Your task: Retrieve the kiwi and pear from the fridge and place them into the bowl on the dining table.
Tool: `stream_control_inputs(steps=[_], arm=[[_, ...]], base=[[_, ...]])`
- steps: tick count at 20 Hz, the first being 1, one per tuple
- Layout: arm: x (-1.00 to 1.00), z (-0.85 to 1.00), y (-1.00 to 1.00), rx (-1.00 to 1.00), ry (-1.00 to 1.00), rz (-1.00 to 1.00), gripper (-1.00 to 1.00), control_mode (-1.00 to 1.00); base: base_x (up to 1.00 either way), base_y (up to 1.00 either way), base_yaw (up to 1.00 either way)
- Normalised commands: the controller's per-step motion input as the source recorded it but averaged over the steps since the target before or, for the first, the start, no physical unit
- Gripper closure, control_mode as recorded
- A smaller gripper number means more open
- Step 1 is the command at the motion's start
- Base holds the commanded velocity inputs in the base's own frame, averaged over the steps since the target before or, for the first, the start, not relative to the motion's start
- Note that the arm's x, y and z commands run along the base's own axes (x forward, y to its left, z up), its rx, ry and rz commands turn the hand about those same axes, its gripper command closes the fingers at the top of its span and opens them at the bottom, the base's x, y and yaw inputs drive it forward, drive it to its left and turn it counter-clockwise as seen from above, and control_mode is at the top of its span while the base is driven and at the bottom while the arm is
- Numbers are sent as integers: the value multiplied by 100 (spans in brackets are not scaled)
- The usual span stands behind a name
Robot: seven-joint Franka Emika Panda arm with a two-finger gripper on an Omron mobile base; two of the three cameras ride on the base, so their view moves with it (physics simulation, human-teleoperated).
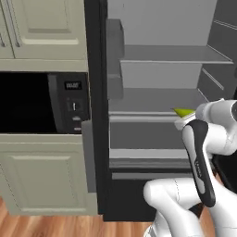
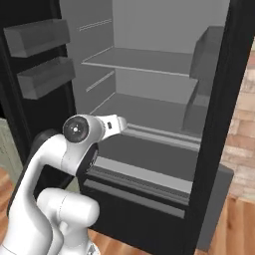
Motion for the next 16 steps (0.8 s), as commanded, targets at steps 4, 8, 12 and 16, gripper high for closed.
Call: stream_control_inputs(steps=[4,8,12,16], arm=[[0,0,0,0,0,0,100,100],[0,0,0,0,0,0,100,100],[0,0,0,0,0,0,100,100],[0,0,0,0,0,0,100,100]], base=[[-18,-55,40],[-28,-44,47],[-53,-8,52],[-58,0,57]])
